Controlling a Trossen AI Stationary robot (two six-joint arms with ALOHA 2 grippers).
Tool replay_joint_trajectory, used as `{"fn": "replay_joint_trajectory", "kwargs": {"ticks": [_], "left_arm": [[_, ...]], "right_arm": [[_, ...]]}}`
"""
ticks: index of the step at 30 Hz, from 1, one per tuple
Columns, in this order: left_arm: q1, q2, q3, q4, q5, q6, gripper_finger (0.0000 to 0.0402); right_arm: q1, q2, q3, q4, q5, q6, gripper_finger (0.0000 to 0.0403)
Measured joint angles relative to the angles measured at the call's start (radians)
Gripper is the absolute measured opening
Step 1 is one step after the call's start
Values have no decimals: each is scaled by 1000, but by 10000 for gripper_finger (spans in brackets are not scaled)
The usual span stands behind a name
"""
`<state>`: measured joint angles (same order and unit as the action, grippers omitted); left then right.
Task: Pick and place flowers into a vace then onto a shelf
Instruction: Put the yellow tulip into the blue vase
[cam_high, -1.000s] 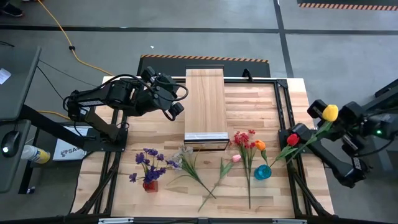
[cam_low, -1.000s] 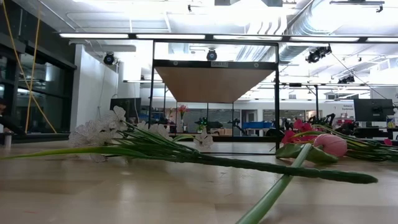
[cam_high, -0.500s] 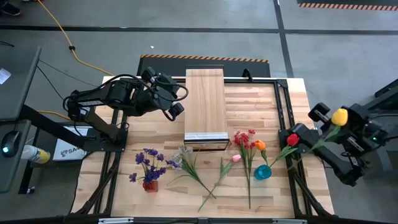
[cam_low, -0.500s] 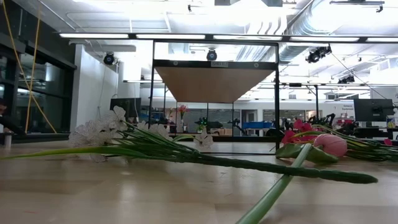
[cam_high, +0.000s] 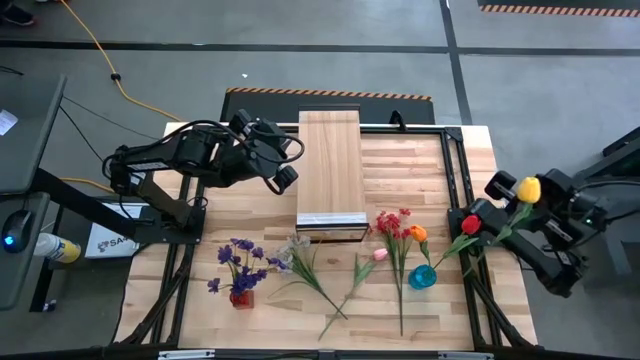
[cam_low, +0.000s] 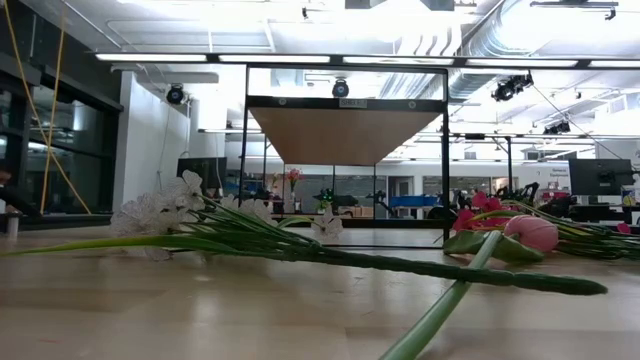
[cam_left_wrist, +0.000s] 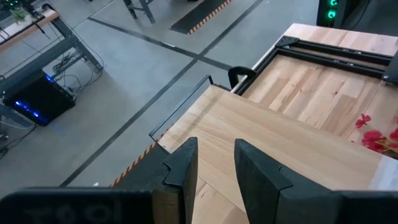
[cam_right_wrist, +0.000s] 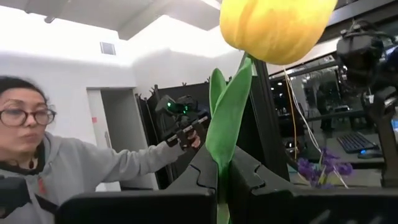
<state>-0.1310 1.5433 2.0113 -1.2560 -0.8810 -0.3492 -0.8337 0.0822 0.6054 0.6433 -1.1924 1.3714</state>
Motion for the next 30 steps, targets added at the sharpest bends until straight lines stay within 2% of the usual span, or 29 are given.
{"fn": "replay_joint_trajectory", "kwargs": {"ticks": [12,17,26,30], "left_arm": [[0,0,0,-3,-20,10,138],[0,0,0,-3,-75,11,138],[0,0,0,-3,-79,11,138],[0,0,0,-4,-76,11,138]], "right_arm": [[37,-14,-180,-4,8,-64,0],[37,-14,-204,-6,5,-128,0],[37,-14,-217,-2,-65,-199,0],[38,-14,-217,-3,-45,-214,0]]}}
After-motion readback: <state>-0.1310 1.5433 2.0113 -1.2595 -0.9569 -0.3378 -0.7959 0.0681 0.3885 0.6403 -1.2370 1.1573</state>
